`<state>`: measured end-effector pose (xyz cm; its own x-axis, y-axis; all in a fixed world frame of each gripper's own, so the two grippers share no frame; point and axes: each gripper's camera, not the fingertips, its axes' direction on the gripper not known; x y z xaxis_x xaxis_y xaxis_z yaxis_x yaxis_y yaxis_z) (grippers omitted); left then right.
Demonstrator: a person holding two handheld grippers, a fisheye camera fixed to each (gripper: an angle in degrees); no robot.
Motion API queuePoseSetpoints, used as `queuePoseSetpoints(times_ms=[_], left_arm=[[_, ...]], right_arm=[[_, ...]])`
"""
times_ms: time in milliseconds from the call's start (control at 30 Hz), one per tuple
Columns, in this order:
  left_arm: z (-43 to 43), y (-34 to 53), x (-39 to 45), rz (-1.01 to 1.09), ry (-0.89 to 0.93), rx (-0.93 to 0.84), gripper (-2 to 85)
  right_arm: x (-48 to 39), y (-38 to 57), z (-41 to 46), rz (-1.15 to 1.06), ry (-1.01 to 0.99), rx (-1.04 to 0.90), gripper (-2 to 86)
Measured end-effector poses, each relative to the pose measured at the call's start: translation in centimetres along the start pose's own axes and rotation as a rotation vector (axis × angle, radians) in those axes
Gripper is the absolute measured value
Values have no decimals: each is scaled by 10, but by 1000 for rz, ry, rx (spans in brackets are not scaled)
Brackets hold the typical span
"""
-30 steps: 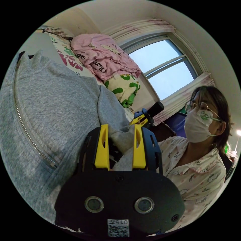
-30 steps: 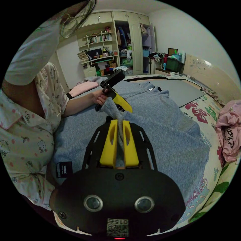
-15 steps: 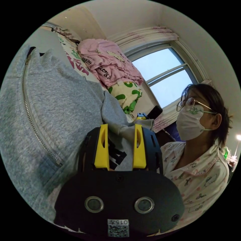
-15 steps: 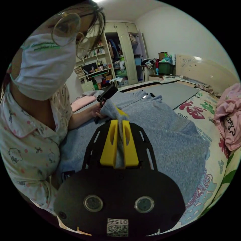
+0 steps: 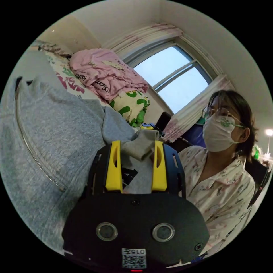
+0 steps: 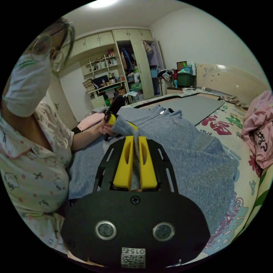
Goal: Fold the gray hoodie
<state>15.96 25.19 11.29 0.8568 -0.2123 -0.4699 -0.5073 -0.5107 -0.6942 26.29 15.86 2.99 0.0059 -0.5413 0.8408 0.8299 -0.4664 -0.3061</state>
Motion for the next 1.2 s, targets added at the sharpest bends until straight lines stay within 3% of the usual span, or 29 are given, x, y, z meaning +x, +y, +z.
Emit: queuePoseSetpoints(times_ms=[233, 333, 433, 533, 800, 1067, 1200], left_arm=[[-10, -3, 126, 210, -420, -124, 164], [0, 1, 156, 255, -402, -253, 85], [-19, 13, 189, 258, -485, -204, 20], [-53, 38, 244, 280, -626, -140, 11], [-152, 204, 393, 250, -902, 41, 8], [-174, 330, 412, 80, -954, 80, 8], [-192, 366, 431, 50, -987, 155, 7]], right_arm=[[-12, -13, -12, -59, -4, 7, 35], [-19, -18, -20, -87, 16, 21, 35], [-25, -20, -30, -128, 7, 44, 38], [-34, -22, -48, -178, -15, 79, 51], [-21, 9, -88, -124, 317, -29, 112], [56, 31, -28, 91, 356, -323, 104], [56, 46, -23, 24, 276, -299, 112]])
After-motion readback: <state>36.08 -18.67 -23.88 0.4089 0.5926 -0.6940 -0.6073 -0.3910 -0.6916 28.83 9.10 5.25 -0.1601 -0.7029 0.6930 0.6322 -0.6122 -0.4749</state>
